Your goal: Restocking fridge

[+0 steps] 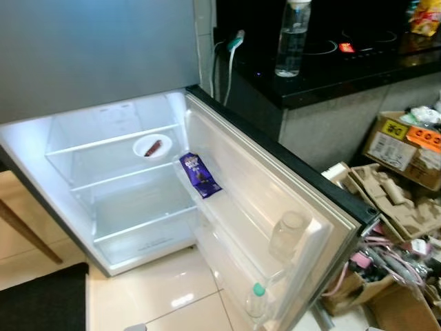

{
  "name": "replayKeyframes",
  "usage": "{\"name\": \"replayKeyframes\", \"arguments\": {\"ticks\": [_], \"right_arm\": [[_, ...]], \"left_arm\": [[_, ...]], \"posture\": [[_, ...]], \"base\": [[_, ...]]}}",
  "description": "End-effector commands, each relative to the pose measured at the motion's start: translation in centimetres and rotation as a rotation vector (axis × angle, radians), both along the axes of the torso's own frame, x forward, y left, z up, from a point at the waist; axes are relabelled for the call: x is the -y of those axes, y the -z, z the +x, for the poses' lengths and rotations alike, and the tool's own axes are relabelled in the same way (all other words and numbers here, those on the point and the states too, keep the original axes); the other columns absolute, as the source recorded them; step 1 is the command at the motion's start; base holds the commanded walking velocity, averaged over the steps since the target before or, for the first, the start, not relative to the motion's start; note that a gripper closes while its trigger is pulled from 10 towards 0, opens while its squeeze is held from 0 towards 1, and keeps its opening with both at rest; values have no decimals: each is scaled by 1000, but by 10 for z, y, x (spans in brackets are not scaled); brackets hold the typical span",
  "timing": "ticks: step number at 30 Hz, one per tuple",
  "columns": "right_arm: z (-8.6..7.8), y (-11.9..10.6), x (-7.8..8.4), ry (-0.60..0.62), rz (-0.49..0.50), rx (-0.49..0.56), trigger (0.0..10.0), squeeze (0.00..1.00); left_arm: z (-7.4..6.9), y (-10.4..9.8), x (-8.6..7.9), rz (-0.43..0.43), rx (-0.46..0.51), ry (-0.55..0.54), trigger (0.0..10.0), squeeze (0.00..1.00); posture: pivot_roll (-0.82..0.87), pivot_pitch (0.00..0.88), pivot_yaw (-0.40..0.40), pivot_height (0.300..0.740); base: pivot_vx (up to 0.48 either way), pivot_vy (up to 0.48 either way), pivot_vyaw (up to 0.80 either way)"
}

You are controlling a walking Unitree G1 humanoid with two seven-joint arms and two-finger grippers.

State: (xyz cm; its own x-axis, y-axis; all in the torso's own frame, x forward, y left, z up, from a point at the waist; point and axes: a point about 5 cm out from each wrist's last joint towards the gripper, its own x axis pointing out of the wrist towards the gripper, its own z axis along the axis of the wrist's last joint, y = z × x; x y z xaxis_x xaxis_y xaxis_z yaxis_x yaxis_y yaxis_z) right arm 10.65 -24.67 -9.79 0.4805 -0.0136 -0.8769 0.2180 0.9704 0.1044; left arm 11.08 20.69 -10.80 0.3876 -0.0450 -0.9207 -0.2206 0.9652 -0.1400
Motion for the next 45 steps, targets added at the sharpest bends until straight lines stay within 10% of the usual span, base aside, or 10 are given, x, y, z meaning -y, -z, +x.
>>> {"name": "replayKeyframes", "arguments": {"ticks": [1,45], "right_arm": [[0,0,1,3,-3,-1,10000,0],[4,-1,-1,-3,-16,11,10000,0]], "left_arm": [[-5,1,-1,1,-22,26,10000,0],[-8,2,-8,98,-57,39,10000,0]], "posture": [[-39,23,-8,740],[-37,14,-7,740]], "base": [[0,-480,0],[0,-51,0]]}}
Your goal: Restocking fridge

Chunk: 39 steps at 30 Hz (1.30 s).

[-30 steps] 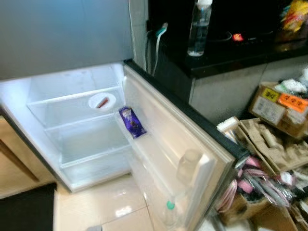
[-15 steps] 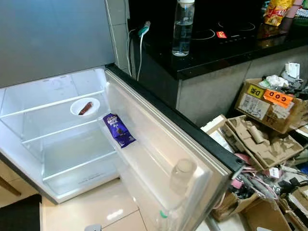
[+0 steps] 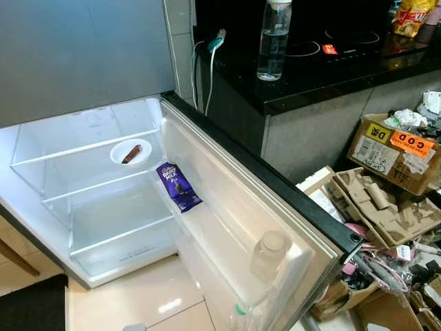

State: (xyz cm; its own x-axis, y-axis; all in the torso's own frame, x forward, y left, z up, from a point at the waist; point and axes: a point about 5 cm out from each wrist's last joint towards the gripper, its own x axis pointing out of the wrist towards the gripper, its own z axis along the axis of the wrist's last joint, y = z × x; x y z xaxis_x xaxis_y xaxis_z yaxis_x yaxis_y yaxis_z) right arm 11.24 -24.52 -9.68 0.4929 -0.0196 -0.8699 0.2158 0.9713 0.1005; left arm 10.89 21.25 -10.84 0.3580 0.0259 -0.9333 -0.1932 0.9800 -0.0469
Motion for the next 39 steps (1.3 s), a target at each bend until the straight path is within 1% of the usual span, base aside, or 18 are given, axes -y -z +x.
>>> {"name": "replayKeyframes", "arguments": {"ticks": [1,18,24,39], "right_arm": [[-2,0,1,-1,-9,-3,10000,0],[-2,0,1,5,-11,-3,10000,0],[-2,1,1,6,-10,-3,10000,0],[-2,0,1,8,-10,1,10000,0]], "left_arm": [[-6,1,-2,8,-27,10,10000,0],[-7,2,-1,5,-31,17,10000,0],[-6,2,-2,11,-26,-1,10000,0],[-7,2,-2,8,-27,-6,10000,0]], "posture": [[-38,14,-6,740],[-40,21,-4,740],[-42,22,-5,740],[-42,22,-5,740]], "base": [[-262,0,0],[-288,0,0],[0,0,0],[0,0,0]]}}
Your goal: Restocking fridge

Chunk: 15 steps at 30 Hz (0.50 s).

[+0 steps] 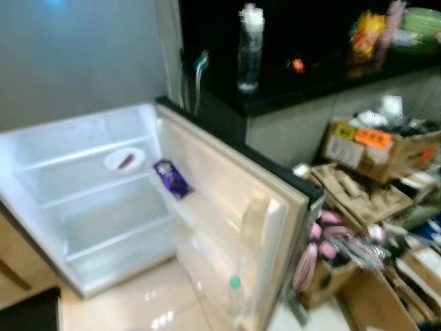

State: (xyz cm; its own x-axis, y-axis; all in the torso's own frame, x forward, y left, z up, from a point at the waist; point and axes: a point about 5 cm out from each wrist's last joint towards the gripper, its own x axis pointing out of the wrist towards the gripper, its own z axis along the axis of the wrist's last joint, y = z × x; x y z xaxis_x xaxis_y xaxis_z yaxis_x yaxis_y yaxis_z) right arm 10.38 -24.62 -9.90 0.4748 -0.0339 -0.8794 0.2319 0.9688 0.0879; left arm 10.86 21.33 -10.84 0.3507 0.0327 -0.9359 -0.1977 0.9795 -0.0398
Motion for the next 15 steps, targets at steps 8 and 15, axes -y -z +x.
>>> {"name": "replayKeyframes", "arguments": {"ticks": [8,15], "right_arm": [[52,-27,24,141,-3,247,10000,0],[89,-51,32,148,55,420,10000,0]], "left_arm": [[-7,2,-1,1,-23,0,10000,0],[-7,2,-1,0,-24,0,10000,0]], "posture": [[-44,23,-2,740],[-44,25,-4,740]], "base": [[0,0,0],[0,0,0]]}}
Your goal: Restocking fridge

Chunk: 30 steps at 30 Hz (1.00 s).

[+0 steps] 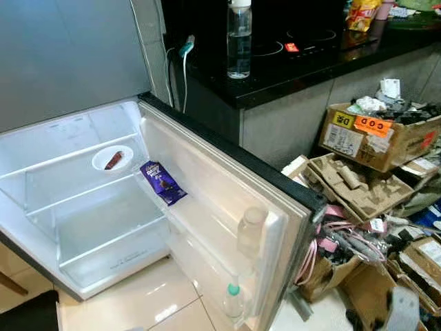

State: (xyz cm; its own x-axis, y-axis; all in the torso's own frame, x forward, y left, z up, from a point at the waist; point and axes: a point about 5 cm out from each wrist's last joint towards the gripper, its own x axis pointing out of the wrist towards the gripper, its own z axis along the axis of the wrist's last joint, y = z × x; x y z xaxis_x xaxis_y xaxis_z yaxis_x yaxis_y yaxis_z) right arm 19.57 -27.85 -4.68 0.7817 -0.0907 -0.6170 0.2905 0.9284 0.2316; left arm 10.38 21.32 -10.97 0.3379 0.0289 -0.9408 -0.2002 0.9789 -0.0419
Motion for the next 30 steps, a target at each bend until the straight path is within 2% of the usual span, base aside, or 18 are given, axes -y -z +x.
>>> {"name": "replayKeyframes", "arguments": {"ticks": [1,4,5,7,8,10,11,14,20,22,25,27,28,30], "right_arm": [[-3,2,-1,13,22,7,10000,0],[21,-14,-5,-36,102,136,10000,0],[21,-14,-5,-36,102,136,10000,0],[34,-23,-16,-125,211,225,10000,0],[34,-23,-16,-125,211,225,10000,0],[42,-30,-33,-286,319,290,10000,0],[42,-30,-33,-286,319,290,10000,0],[47,-36,-48,-433,393,331,10000,0],[50,-42,-59,-573,446,355,10000,0],[51,-45,-66,-675,482,360,10000,0],[50,-46,-71,-728,504,361,10000,0],[45,-54,-88,-914,627,375,10000,0],[45,-54,-88,-914,627,375,10000,0],[39,-62,-101,-1037,737,399,10000,0]], "left_arm": [[-2,0,-1,5,-10,3,10000,0],[-3,1,-1,2,-12,3,10000,0],[-3,1,-1,2,-12,3,10000,0],[-3,1,0,0,-13,3,10000,0],[-3,1,0,0,-13,3,10000,0],[-4,1,0,-1,-14,3,10000,0],[-4,1,0,-1,-14,3,10000,0],[-4,1,0,0,-16,5,10000,0],[-4,1,0,1,-15,8,10000,0],[-3,1,-1,2,-14,10,10000,0],[-3,1,-1,3,-14,11,10000,0],[-3,1,-1,3,-14,12,10000,0],[-3,1,-1,3,-14,12,10000,0],[-3,0,-1,2,-14,11,10000,0]], "posture": [[-44,25,-4,740],[-45,25,-6,740],[-45,25,-6,740],[-42,24,-10,740],[-42,24,-10,740],[-43,22,-9,740],[-43,22,-9,740],[-43,20,-9,740],[-42,18,-9,740],[-42,16,-8,740],[-42,16,-8,740],[-43,14,-7,740],[-43,14,-7,740],[-43,15,-9,740]], "base": [[0,0,0],[0,0,0],[0,0,0],[0,0,0],[0,0,0],[0,0,0],[0,0,0],[0,0,0],[0,0,0],[0,0,0],[0,0,0],[0,0,0],[0,0,0],[0,0,0]]}}
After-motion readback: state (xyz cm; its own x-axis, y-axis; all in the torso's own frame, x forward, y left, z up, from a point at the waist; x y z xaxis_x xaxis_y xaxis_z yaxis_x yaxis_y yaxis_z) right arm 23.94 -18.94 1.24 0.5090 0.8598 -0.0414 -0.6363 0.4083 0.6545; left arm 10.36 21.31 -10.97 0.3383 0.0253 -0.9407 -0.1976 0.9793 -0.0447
